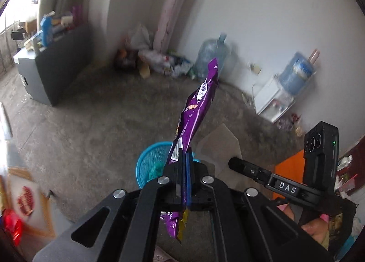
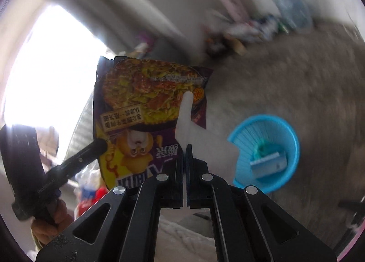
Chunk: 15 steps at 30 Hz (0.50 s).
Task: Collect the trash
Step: 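Carry packet and tissue to the blue wastebasket and release both inside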
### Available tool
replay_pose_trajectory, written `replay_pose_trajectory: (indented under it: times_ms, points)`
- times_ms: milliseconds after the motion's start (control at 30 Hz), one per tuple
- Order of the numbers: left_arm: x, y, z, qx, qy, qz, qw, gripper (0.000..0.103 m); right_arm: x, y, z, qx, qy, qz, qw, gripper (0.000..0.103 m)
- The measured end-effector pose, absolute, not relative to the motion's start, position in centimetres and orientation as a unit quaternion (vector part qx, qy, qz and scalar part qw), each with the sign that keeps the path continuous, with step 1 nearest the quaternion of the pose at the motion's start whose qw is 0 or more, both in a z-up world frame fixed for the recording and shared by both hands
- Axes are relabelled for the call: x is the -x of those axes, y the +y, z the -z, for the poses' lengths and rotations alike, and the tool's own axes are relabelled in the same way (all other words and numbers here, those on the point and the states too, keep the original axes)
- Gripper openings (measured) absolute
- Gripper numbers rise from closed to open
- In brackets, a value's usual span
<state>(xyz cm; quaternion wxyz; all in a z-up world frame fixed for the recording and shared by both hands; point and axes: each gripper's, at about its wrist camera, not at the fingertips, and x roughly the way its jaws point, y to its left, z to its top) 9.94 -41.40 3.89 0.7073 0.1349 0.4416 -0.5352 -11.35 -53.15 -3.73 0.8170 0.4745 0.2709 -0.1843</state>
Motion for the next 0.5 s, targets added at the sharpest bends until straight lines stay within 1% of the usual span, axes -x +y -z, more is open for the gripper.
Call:
replay_pose_trajectory:
  times_ms: [67,200,233,267,300,333,367,400,500]
  points:
    - [-10.0,-44.8,-0.7,-0.159,0.462,0.527,0.695,0.001,11.4,-54.8,6.6,-0.502,0.278,0.194,0.796,0.000]
    - [-10.8,-49.4,5.1,-0.172,0.507,0.514,0.670,0.002,10.2,-57.6,11.8,-0.536,0.298,0.218,0.759,0.002]
    - [-11.3,-50.8,7.0,-0.179,0.517,0.506,0.667,0.002,9.8,-58.2,13.1,-0.541,0.304,0.221,0.753,0.004]
    - [-11.7,-51.3,8.6,-0.187,0.522,0.497,0.667,0.005,9.4,-58.8,14.7,-0.547,0.310,0.221,0.745,0.005]
    - [-12.1,-52.2,10.5,-0.204,0.531,0.480,0.669,0.016,9.5,-58.8,16.0,-0.550,0.319,0.221,0.739,0.007]
    - [-12.1,-52.4,11.9,-0.222,0.535,0.461,0.672,0.023,9.0,-59.0,18.0,-0.550,0.344,0.227,0.727,0.021]
    - [-12.0,-52.8,13.5,-0.246,0.540,0.435,0.677,0.029,8.6,-59.2,19.4,-0.552,0.359,0.230,0.717,0.039]
    - [-11.7,-53.1,14.5,-0.259,0.545,0.421,0.677,0.029,8.1,-59.6,21.3,-0.558,0.371,0.232,0.705,0.044]
    - [-12.3,-52.2,15.0,-0.261,0.552,0.412,0.677,0.030,8.2,-60.0,25.2,-0.572,0.393,0.250,0.675,0.046]
